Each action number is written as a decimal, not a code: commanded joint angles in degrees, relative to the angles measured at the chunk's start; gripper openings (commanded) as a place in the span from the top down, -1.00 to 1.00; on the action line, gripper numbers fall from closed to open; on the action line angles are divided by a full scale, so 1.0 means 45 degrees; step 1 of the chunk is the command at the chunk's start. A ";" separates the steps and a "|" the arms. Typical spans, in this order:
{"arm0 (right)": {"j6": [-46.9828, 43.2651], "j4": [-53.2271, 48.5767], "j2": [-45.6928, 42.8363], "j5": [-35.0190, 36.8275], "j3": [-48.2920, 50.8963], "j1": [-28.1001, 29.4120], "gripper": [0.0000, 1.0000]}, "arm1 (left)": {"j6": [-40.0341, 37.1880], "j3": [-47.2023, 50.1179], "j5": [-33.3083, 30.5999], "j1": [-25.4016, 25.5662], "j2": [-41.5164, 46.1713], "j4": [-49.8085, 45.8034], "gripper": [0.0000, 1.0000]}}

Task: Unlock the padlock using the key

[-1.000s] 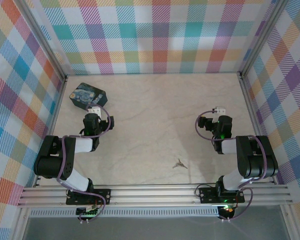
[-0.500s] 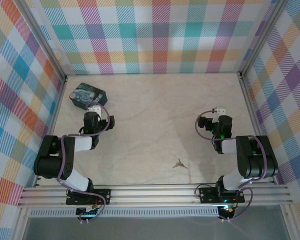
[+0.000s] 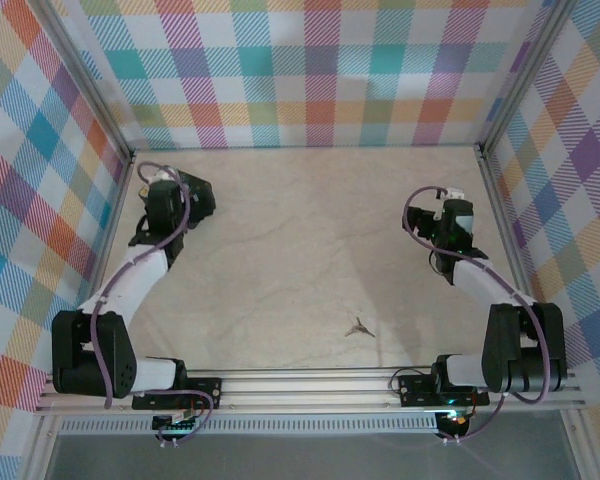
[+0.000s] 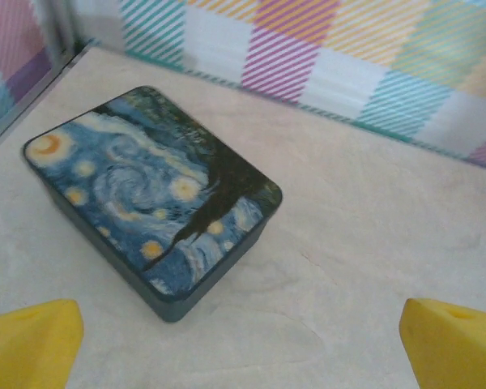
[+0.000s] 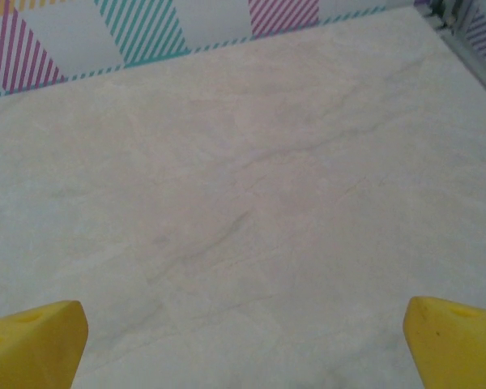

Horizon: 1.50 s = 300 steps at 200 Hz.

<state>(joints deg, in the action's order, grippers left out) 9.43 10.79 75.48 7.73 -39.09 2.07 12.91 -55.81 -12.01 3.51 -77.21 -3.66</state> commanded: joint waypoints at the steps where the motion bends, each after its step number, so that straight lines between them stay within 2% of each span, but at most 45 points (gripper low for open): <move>1: 0.0869 -0.2097 -0.0334 -0.0976 -0.0888 0.0296 -0.98 | 0.2196 -0.2327 -0.0589 -0.0812 -0.1364 -0.4927 -1.00; 16: 0.0743 -0.2408 -0.0171 -0.1433 -0.1394 0.1079 -0.98 | 0.2964 -0.3386 0.0208 -0.1396 -0.2297 -0.5502 -0.97; 37: 0.0417 -0.3101 0.0276 -0.1321 -0.2299 0.2389 -0.98 | 0.3806 -0.4050 0.0963 -0.2092 -0.3330 -0.5180 -0.96; 74: 0.0779 -0.3489 0.1182 -0.1712 -0.3439 0.4040 -0.98 | 0.4084 -0.5750 0.2521 -0.3026 -0.6036 -0.4740 -0.90; 112: 0.0688 -0.3894 0.2237 -0.1915 -0.4535 0.5428 -0.98 | 0.3495 -0.6655 0.3205 -0.3121 -0.7625 -0.3980 -0.89; 127: 0.0712 -0.4003 0.2560 -0.1988 -0.4820 0.5796 -0.98 | 0.3098 -0.7032 0.3612 -0.3123 -0.8165 -0.4382 -0.84; 156: 0.0923 -0.4227 0.2755 -0.2122 -0.5053 0.6130 -0.97 | 0.2353 -0.6532 0.4277 -0.2954 -0.8100 -0.4478 -0.75; 193: 0.1042 -0.4808 0.2457 -0.2147 -0.5276 0.6162 -0.98 | 0.0718 -0.6019 0.5110 -0.2152 -0.7986 -0.5330 -0.54; 220: 0.0951 -0.5618 0.1808 -0.1906 -0.5399 0.6172 -1.00 | -0.0006 -0.5073 0.5864 -0.1118 -0.7352 -0.5300 -0.49; 257: 0.1251 -0.6637 0.0896 -0.1668 -0.5173 0.6125 -0.99 | -0.2375 -0.4511 0.6823 0.1503 -0.6492 -0.6395 -0.46; 278: 0.1625 -0.6928 0.0871 -0.2049 -0.5009 0.6008 -0.99 | -0.3485 -0.4568 0.7208 0.2819 -0.6220 -0.7282 -0.41; 287: 0.1864 -0.6923 0.0994 -0.2434 -0.4985 0.5907 -1.00 | -0.3489 -0.4542 0.7146 0.2982 -0.6047 -0.7292 -0.37; 300: 0.2157 -0.6790 0.1287 -0.3160 -0.5000 0.5806 -0.99 | -0.2922 -0.4323 0.6365 0.2905 -0.5622 -0.6798 -0.40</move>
<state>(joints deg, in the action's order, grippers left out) 15.70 -17.74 79.83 -1.50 -61.67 29.15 2.92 -77.36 18.24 17.10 -106.59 -29.76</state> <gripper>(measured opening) 0.997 0.687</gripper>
